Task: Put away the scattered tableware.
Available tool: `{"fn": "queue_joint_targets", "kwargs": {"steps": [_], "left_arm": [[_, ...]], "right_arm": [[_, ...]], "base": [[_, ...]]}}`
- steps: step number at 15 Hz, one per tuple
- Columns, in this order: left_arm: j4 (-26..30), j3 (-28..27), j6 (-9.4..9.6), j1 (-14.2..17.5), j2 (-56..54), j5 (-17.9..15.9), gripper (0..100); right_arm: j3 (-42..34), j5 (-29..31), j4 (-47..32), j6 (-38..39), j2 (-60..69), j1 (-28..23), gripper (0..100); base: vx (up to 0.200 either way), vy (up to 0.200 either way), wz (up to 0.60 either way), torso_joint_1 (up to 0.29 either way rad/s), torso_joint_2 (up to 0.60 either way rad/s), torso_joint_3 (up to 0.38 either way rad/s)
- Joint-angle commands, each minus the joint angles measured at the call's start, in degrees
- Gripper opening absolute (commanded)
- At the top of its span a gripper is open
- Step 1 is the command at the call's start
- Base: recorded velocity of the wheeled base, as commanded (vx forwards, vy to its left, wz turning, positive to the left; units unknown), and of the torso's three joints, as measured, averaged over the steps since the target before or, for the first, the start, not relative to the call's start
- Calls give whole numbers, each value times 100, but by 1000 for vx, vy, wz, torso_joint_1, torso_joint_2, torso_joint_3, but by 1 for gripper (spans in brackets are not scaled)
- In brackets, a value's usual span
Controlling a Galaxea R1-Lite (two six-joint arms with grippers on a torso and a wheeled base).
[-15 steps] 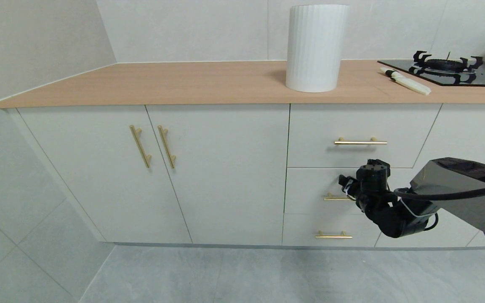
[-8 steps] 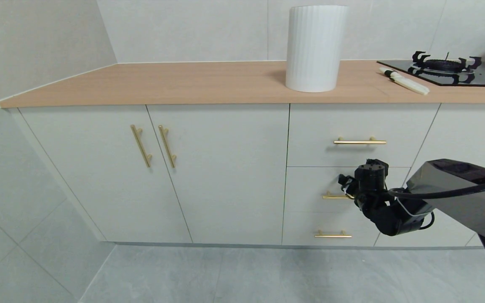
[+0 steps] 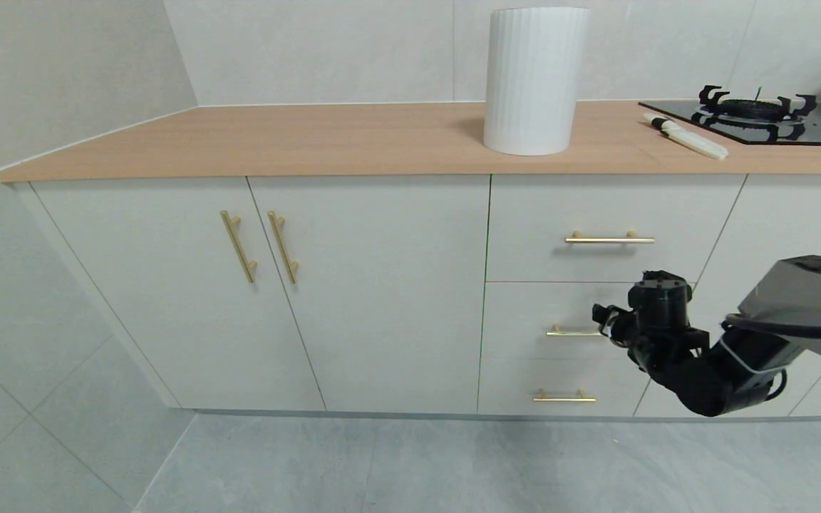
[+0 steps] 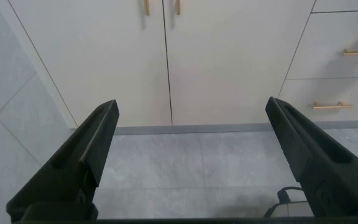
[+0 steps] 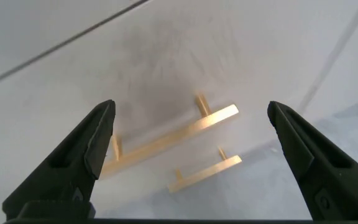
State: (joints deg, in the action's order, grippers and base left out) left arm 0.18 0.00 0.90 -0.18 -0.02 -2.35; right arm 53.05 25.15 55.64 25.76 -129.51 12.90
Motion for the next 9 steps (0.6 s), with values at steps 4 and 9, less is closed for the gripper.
{"fn": "queue_joint_targets", "kwargs": {"steps": [4,9], "left_arm": [[-1,0,-2,1,2,-2,100],[-1,0,-2,1,2,-2,100]], "right_arm": [[-3020,-80,-18,-590,4180,152,100],[-4585,-80,-554,-1671,7695,-534,100]], "base": [[0,0,0,0,0,0],[0,0,0,0,0,0]]}}
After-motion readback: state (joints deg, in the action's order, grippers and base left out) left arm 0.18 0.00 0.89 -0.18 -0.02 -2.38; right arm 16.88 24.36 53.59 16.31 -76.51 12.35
